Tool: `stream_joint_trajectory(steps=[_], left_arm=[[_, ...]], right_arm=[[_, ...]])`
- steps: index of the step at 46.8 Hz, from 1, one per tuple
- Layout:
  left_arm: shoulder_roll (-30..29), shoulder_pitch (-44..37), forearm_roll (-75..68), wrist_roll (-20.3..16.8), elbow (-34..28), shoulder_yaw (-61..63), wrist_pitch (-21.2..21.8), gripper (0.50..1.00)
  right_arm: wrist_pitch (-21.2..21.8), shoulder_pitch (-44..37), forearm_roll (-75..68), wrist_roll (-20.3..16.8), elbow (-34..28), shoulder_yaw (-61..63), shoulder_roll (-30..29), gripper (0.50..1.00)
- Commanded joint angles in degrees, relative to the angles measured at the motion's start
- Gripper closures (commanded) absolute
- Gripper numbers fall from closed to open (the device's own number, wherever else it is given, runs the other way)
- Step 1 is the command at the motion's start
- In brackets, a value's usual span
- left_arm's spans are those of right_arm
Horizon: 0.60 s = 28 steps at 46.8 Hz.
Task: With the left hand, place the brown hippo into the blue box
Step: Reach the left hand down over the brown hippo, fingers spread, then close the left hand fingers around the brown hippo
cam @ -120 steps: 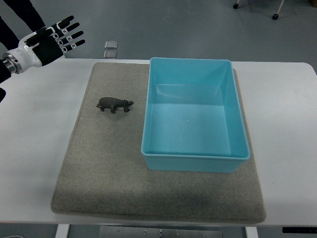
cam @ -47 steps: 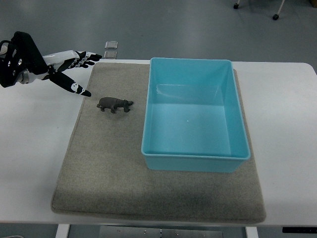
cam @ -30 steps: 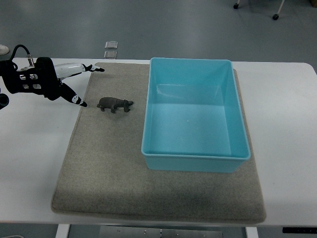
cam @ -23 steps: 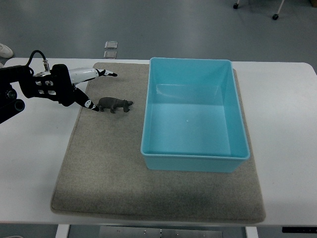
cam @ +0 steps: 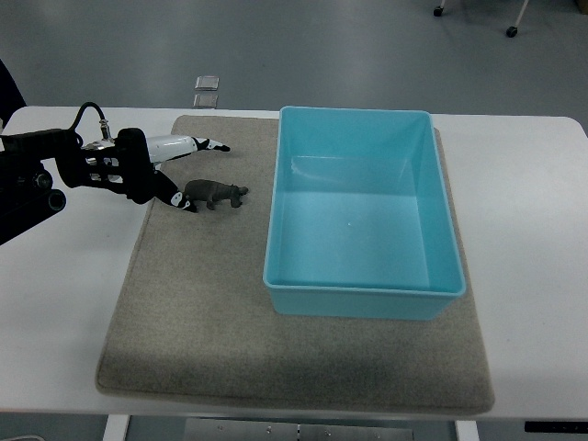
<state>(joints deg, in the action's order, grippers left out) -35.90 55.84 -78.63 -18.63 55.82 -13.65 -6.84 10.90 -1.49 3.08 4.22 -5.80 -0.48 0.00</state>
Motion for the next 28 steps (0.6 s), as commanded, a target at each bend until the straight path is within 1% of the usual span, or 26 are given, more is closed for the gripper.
stream_joint_trajectory(steps=[1,3,7,9,15,16,21,23,28], left_arm=[[0.04,0.15,-0.03,-0.01,-0.01,0.82,-0.01,0.638],[0.04,0.24,-0.12,-0.01,-0.01,1.00,-0.01,0.673],[0.04,0.24,-0.38,-0.01,0.07,1.00,0.07,0.692],[0.04,0.24,-0.38,-0.01,0.07,1.00,0.07,0.726],[0.47,0.33,-1.26,-0.01,0.34,1.00,0.07,0.771],[0.56,0.33,-1.43,-0.01,0.34,1.00,0.07,0.791],[0.74,0.41,-1.61,-0.01,0.34,1.00,0.07,0.806],[0.74,0.33,-1.70,-0.01,0.51,1.00,0.07,0.829],[0.83,0.33,-2.05,-0.01,0.60,1.00,0.07,0.832]], right_arm=[[0.00,0.00,0.00,0.00,0.00,-0.05,0.00,0.564],[0.00,0.00,0.00,0.00,0.00,0.04,0.00,0.564],[0.00,0.00,0.00,0.00,0.00,-0.05,0.00,0.564],[0.00,0.00,0.00,0.00,0.00,-0.05,0.00,0.564],[0.00,0.00,0.00,0.00,0.00,0.04,0.00,0.564],[0.00,0.00,0.00,0.00,0.00,-0.05,0.00,0.564],[0.00,0.00,0.00,0.00,0.00,0.04,0.00,0.564],[0.00,0.00,0.00,0.00,0.00,0.04,0.00,0.564],[0.00,0.00,0.00,0.00,0.00,-0.05,0.00,0.564]])
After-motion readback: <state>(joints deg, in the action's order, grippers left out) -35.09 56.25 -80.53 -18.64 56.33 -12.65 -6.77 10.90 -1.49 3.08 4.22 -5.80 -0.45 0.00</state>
